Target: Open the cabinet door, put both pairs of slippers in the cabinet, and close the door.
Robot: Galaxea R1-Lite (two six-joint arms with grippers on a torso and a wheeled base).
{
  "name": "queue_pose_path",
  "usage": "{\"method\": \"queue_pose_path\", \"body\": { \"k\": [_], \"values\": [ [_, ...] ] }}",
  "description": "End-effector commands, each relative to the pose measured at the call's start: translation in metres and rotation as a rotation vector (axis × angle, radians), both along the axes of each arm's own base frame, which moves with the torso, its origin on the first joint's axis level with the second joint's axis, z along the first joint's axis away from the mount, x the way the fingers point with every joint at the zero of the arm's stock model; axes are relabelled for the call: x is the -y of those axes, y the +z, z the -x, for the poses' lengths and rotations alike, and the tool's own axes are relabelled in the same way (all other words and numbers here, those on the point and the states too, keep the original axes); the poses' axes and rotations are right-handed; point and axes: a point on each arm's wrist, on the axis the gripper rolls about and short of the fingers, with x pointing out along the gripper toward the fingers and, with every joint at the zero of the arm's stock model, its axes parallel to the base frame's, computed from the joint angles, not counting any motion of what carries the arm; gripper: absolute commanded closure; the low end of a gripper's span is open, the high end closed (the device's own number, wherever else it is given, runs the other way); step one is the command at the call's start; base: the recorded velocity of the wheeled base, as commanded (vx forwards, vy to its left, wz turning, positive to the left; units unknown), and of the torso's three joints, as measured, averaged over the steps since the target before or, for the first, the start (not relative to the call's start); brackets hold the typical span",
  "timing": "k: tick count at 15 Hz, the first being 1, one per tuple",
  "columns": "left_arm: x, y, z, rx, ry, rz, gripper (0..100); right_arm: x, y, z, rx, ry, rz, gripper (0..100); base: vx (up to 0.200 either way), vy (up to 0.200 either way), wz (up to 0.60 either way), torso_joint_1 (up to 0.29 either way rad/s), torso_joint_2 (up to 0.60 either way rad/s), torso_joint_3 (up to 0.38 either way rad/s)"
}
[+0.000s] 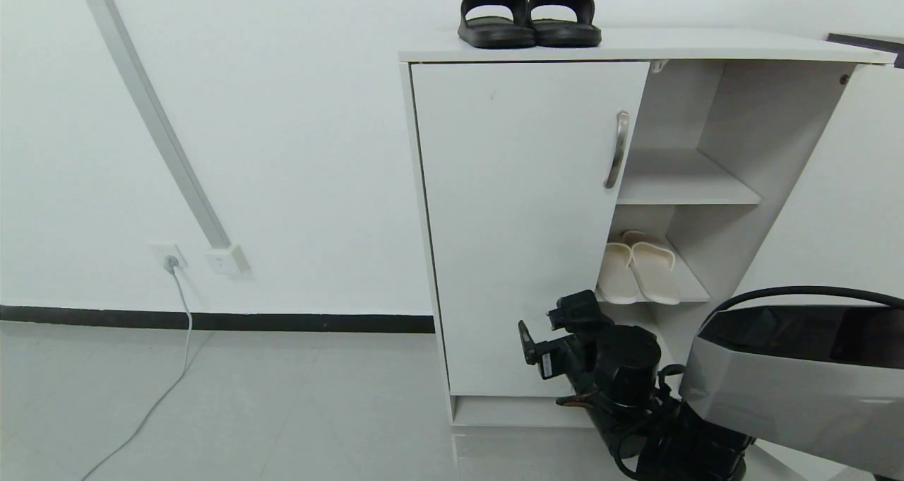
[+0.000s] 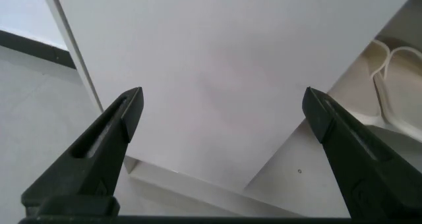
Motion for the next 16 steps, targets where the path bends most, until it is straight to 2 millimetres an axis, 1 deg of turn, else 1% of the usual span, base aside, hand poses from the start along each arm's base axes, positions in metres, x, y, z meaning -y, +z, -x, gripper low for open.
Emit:
{"method": "queue_pose_path", "body": {
  "k": [1, 9, 10, 13, 16],
  "values": [
    [0.0, 0.0, -0.0001, -0.001, 0.001, -0.002, 100, 0.0008, -0.0031, 0.0022, -0.008, 0.004, 0.007, 0, 0.0, 0.0, 0.0, 0.0, 0.0, 0.0],
    [0.0, 0.0, -0.0001, -0.001, 0.002, -0.002, 100, 0.0004, -0.0013, 0.0009, -0.001, 0.004, 0.003, 0, 0.0, 0.0, 0.0, 0.0, 0.0, 0.0],
    [0.0, 0.0, -0.0001, -0.001, 0.002, -0.002, 100, -0.0004, -0.0007, 0.0017, 0.001, 0.006, 0.003, 0, 0.0, 0.0, 0.0, 0.002, -0.12, -0.149],
    [0.0, 0.0, -0.0001, -0.001, 0.001, -0.002, 100, -0.0023, 0.0059, 0.0064, 0.012, 0.018, -0.003, 0, 0.0, 0.0, 0.0, 0.018, -0.19, -0.321],
    [0.0, 0.0, -0.0001, -0.001, 0.001, -0.002, 100, -0.0021, 0.0001, 0.0065, -0.002, 0.018, 0.009, 0, 0.0, 0.0, 0.0, 0.046, -0.53, -0.365]
  ]
}}
